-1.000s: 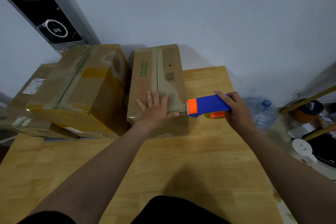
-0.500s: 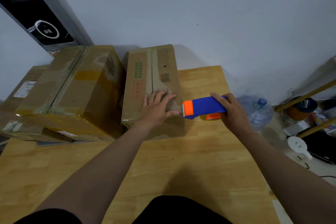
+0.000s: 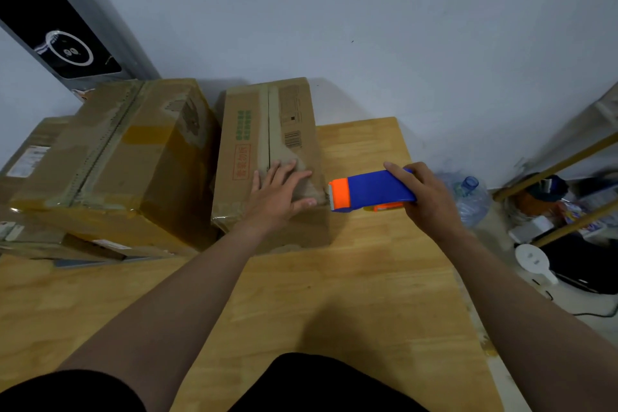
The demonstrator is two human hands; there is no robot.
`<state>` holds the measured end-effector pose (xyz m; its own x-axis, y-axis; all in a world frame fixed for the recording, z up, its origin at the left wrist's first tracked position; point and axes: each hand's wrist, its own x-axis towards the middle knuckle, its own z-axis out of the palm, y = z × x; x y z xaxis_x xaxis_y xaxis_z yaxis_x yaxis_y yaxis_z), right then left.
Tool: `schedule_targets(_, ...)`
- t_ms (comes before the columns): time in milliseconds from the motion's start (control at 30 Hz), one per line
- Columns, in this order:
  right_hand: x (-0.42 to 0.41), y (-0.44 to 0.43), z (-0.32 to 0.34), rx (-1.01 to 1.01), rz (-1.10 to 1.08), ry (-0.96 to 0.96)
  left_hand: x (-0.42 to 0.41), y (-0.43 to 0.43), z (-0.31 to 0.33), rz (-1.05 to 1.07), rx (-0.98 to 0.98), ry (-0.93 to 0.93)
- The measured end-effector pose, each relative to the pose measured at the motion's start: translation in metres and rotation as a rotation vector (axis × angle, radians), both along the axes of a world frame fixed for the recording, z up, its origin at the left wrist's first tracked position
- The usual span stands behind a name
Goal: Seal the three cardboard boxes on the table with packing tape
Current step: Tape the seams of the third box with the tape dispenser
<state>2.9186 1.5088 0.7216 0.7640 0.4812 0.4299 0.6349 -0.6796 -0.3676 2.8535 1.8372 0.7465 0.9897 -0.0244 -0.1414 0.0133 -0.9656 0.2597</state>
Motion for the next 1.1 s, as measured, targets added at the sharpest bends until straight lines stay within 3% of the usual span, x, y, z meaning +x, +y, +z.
schedule_targets(167, 0.004, -0.032, -0.004, 0.058, -0.05, 0.084, -0.001, 0.002, 0.002, 0.011, -0.059, 0.007)
schedule_targets(400, 0.004, -0.018, 0.013, -0.138, -0.091, 0.161, 0.0, -0.005, 0.013, -0.056, -0.199, 0.031)
schedule_targets(500, -0.001, -0.008, 0.014, -0.187, -0.126, 0.269, 0.006, -0.021, 0.019, -0.174, -0.234, 0.128)
schedule_targets(600, -0.005, 0.005, 0.022, -0.237, -0.173, 0.313, 0.014, -0.036, 0.023, -0.242, -0.145, 0.27)
schedule_targets(767, -0.005, 0.025, 0.035, -0.579, -0.29, 0.206, 0.019, -0.03, 0.025, -0.232, -0.148, 0.381)
schedule_targets(833, -0.001, 0.017, 0.027, -0.652, -0.315, 0.306, 0.018, -0.027, 0.026, -0.219, -0.183, 0.377)
schedule_targets(967, 0.0, -0.002, -0.007, -0.578, -0.295, 0.682, 0.017, -0.025, 0.025, -0.123, -0.311, 0.313)
schedule_targets(1100, -0.015, 0.011, -0.037, -0.655, -0.221, 0.857, 0.014, -0.024, 0.027, -0.05, -0.394, 0.261)
